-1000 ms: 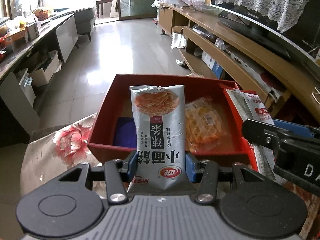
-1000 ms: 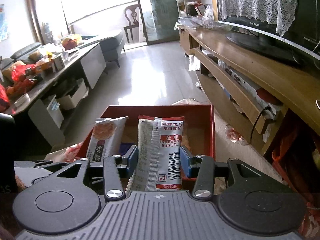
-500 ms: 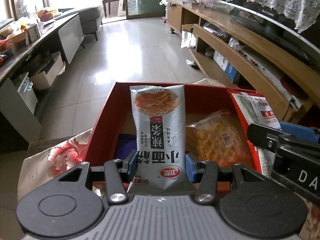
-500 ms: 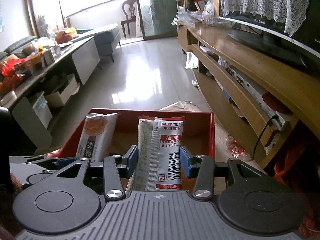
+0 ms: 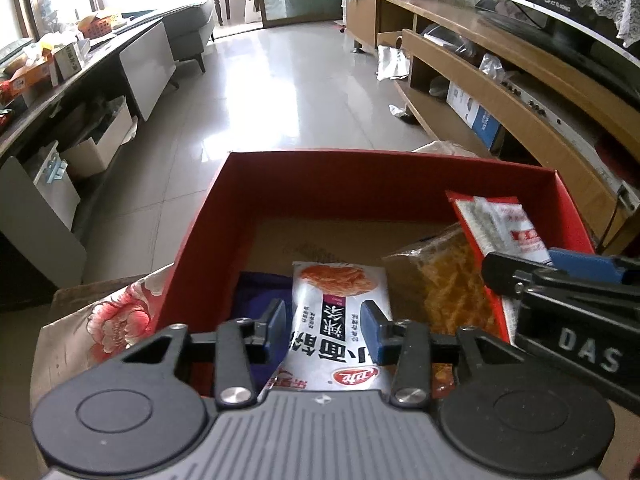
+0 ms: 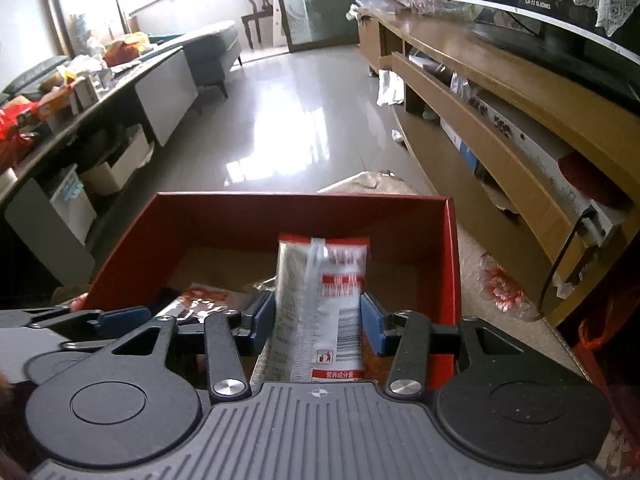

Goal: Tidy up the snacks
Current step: 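Lower both packets into the red box and open the tools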

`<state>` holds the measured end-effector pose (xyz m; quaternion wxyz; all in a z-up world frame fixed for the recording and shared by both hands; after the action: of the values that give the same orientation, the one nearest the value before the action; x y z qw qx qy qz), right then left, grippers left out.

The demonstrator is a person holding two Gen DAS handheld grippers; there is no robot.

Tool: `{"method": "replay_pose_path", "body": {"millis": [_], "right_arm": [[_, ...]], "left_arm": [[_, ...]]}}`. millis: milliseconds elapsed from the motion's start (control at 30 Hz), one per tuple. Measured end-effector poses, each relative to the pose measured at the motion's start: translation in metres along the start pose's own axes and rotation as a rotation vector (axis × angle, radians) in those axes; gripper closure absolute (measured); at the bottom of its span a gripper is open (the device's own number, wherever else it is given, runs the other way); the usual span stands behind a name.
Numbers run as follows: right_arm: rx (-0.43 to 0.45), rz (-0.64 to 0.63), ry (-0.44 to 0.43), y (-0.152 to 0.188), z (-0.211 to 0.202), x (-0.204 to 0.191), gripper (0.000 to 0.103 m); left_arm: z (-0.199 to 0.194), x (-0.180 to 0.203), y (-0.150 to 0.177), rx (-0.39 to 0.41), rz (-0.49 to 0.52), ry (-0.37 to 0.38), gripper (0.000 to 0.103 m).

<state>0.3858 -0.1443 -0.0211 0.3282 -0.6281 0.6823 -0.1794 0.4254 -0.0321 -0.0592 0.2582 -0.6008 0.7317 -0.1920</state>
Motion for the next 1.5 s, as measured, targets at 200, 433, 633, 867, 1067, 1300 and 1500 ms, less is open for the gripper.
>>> {"method": "replay_pose_path", "body": {"millis": [200, 433, 633, 867, 1067, 1300, 1500], "right_arm": [[0.009, 0.001, 0.014, -0.002, 0.0, 0.003, 0.038], [0.024, 0.007, 0.019, -0.004, -0.012, 0.006, 0.036], [0.042, 0.008, 0.022, -0.005, -0.026, 0.006, 0.033], [0.048, 0.01, 0.019, -0.002, -0.034, 0.005, 0.033], [0.042, 0.027, 0.009, 0.006, -0.041, 0.005, 0.032], [0.02, 0.017, 0.014, 0.023, -0.051, 0.005, 0.03], [-0.029, 0.017, 0.036, 0.045, -0.055, 0.01, 0.03]], "left_arm": [[0.001, -0.004, 0.0, -0.001, -0.007, -0.011, 0.055], [-0.008, -0.003, 0.0, 0.01, -0.003, -0.006, 0.054], [-0.024, -0.001, 0.0, 0.031, 0.003, 0.006, 0.051], [-0.038, 0.0, 0.003, 0.045, 0.004, 0.017, 0.049], [-0.047, 0.0, 0.009, 0.044, 0.006, 0.024, 0.049], [-0.059, 0.0, 0.03, 0.022, -0.003, 0.063, 0.046], [-0.066, 0.005, 0.056, -0.013, 0.007, 0.085, 0.045]]}}
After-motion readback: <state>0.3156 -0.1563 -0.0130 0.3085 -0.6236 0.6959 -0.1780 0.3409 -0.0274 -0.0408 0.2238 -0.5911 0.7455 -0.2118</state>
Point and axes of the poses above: each gripper's, at about its wrist camera, not at the fingertips, and z roughly the way its jaws point, x to its right, y to its underside, the point moved 9 cm from there along z, roughly the way its jaws point, and after that the axes turned 10 degrees about z, right-handed, at the moved point
